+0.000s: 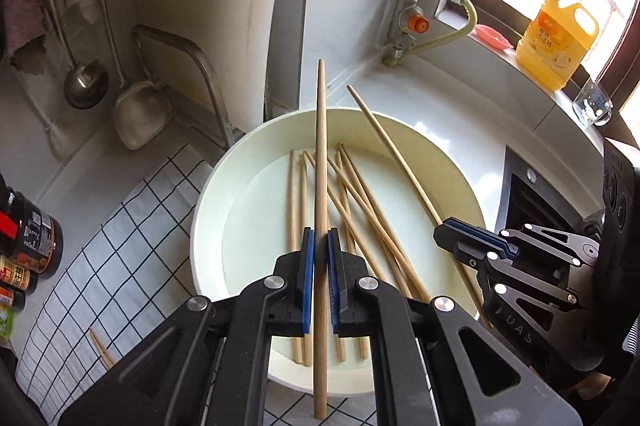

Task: Organize utensils
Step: 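Carry the chopstick over the white basin and lower it inside, then open the right tool to drop the chopstick into the basin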

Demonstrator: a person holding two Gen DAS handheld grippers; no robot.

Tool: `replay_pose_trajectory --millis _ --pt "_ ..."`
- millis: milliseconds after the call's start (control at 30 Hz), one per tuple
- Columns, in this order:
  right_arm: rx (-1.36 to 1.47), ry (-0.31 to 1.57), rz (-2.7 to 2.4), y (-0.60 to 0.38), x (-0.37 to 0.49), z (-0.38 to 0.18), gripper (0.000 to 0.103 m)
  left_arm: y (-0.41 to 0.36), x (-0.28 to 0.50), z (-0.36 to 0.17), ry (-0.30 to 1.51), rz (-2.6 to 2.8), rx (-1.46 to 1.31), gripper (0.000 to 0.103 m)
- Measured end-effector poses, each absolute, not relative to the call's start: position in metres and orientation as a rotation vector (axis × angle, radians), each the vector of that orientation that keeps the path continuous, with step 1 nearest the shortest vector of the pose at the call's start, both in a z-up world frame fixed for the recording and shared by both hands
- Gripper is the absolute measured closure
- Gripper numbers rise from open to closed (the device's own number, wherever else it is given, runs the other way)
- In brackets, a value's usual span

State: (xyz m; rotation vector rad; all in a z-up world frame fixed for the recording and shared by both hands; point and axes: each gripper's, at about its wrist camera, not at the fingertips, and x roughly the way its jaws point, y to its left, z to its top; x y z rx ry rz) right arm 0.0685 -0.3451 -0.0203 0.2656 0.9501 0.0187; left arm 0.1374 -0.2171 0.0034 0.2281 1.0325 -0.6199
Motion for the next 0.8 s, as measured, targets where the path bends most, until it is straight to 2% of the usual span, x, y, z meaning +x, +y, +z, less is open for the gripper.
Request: replay_pose_trajectory --millis 400,800 --pt "0.277 1.080 -0.001 -0.350 0.089 -0.069 0.097 -0.244 0.156 -0.050 1.153 -0.626 0.305 0.096" --pt "0.274 1.091 -0.021 -0.353 0.088 -0.071 0.097 -0.240 0.159 -0.066 1.194 -0.586 0.331 0.095"
